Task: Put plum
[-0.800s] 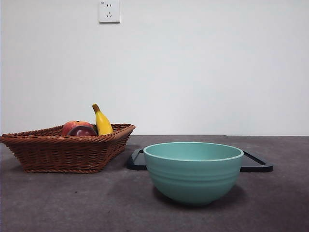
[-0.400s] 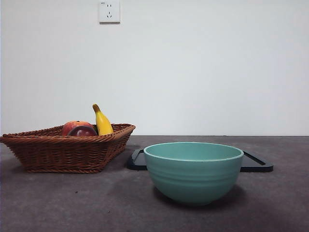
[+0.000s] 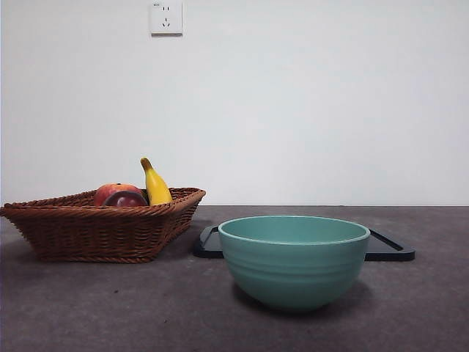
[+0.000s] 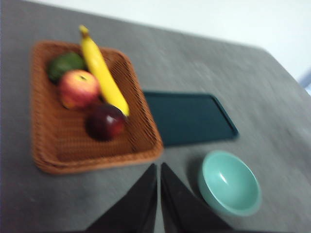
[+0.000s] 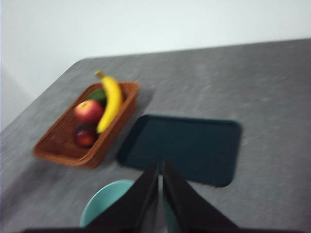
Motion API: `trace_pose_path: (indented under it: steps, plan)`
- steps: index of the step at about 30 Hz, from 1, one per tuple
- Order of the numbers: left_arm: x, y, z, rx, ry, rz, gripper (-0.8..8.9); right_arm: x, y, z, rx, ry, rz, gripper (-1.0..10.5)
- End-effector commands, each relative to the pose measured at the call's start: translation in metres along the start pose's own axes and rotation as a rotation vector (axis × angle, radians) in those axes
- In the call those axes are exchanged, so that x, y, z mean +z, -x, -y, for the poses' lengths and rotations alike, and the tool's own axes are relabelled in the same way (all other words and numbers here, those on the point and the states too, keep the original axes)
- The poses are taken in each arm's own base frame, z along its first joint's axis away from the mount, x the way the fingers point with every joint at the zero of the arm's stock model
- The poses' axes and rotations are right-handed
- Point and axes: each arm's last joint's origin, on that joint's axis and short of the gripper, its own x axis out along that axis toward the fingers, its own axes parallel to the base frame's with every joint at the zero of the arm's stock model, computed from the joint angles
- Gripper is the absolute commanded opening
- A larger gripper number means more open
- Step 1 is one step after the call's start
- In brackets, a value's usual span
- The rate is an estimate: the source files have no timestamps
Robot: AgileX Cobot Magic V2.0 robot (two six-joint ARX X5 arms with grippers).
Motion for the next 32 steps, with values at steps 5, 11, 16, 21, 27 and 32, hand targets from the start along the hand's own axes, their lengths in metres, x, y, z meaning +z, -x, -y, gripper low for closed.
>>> trace_pose_path:
  steps: [5, 11, 16, 21, 27, 32]
  plan:
    - [0.017, 0.001, 0.008, -0.101, -0.112, -0.127, 0.1, 0.011, -0.006, -0.008, 0.142, 0.013, -0.179, 0.1]
    - [0.018, 0.002, 0.012, -0.136, -0.141, -0.207, 0.1, 0.003, -0.016, -0.008, 0.21, 0.019, -0.358, 0.1]
    - [0.015, 0.003, 0.012, -0.141, -0.14, -0.236, 0.1, -0.001, -0.02, -0.009, 0.245, 0.036, -0.429, 0.1]
    - [0.014, 0.003, 0.012, -0.141, -0.146, -0.239, 0.1, -0.001, -0.021, -0.01, 0.255, 0.045, -0.43, 0.1]
    - [0.014, 0.003, 0.012, -0.14, -0.142, -0.24, 0.8, -0.001, -0.021, -0.01, 0.254, 0.045, -0.428, 0.8]
    - [0.014, 0.003, 0.012, -0.138, -0.126, -0.241, 3.82, -0.001, -0.021, -0.01, 0.254, 0.042, -0.428, 3.3]
